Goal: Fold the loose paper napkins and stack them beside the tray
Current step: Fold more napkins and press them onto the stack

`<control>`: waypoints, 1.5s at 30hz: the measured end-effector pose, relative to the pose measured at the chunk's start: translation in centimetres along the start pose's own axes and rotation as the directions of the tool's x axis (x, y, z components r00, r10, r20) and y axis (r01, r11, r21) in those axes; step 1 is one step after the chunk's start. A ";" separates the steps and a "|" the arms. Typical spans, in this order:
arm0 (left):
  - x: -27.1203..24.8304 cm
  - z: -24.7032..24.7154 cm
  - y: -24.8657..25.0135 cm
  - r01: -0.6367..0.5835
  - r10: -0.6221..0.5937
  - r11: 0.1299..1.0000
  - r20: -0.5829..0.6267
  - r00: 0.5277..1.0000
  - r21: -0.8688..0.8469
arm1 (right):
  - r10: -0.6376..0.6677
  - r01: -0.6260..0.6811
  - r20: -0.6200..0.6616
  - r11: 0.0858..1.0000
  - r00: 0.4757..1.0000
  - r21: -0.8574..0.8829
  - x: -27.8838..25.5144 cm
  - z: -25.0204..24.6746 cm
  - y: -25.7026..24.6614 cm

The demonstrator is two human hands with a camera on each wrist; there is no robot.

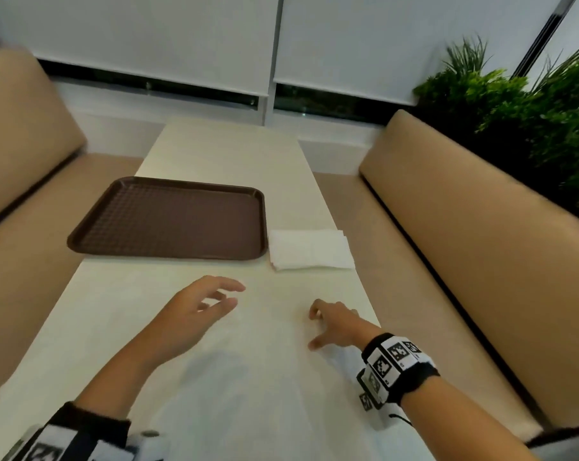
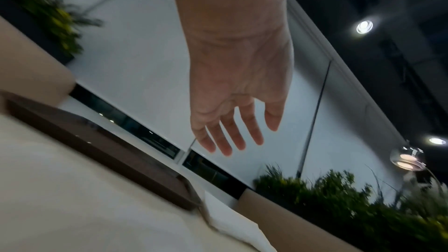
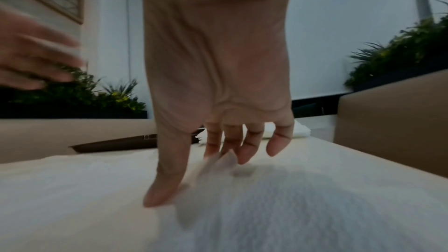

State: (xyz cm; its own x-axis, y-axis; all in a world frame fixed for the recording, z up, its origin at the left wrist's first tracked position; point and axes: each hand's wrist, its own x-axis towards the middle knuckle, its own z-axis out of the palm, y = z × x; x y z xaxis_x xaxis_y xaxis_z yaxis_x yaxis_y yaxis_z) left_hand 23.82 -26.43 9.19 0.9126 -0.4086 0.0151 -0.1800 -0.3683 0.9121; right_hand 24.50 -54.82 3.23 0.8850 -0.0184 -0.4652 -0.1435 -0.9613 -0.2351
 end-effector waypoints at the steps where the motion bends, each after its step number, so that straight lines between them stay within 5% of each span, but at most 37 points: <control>1: -2.3 -0.9 -0.4 0.018 -0.018 1.000 -0.013 1.000 -0.017 | 0.018 -0.018 0.008 1.000 1.000 -0.016 -0.2 0.2 -0.1; 5: -10.7 -3.4 -3.5 0.105 -0.115 0.991 -0.120 0.986 -0.087 | 0.016 -0.018 -0.019 0.994 1.000 -0.107 -1.1 -0.1 -1.0; 9: -16.4 -5.2 -5.9 0.185 -0.192 0.981 -0.150 0.970 -0.056 | -0.043 0.080 -0.217 0.983 0.975 0.165 -2.1 -1.4 -1.1; 18: -20.8 -7.4 -9.2 0.242 -0.258 0.966 -0.237 0.936 -0.095 | -0.092 0.200 -0.424 0.955 0.901 0.218 -5.0 -2.9 -2.8; 27: -17.1 -6.6 -3.4 -0.006 -0.043 0.984 -0.263 0.964 -0.180 | -0.270 0.461 -0.573 0.860 0.774 0.218 -12.9 -12.4 -7.3; 33: -9.8 -1.7 2.9 -0.170 0.136 0.967 -0.180 0.974 -0.189 | -0.331 0.641 -0.559 0.523 0.761 0.562 -16.6 -14.7 -10.5; 39: -4.7 -0.9 3.9 -0.159 0.066 0.840 -0.193 0.979 -0.518 | -0.348 0.666 -0.572 0.293 0.743 0.686 -17.6 -14.5 -11.6; 42: -4.0 -0.5 3.3 -0.165 0.147 0.745 -0.083 0.986 -0.646 | -0.300 0.663 -0.594 0.253 0.746 0.704 -17.4 -13.7 -11.3; 45: -4.2 -0.4 2.8 -0.125 0.093 0.640 -0.084 0.992 -0.758 | -0.202 0.627 -0.593 0.252 0.779 0.737 -17.0 -12.7 -10.6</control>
State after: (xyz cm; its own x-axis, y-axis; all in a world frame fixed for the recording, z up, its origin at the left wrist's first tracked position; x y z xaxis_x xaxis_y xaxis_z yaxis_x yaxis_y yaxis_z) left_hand 19.63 -25.47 11.87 0.9195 -0.3692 0.1347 0.0494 0.4486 0.8923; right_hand 16.59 -47.81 24.44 0.9814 0.0168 0.1912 0.1918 -0.0515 -0.9801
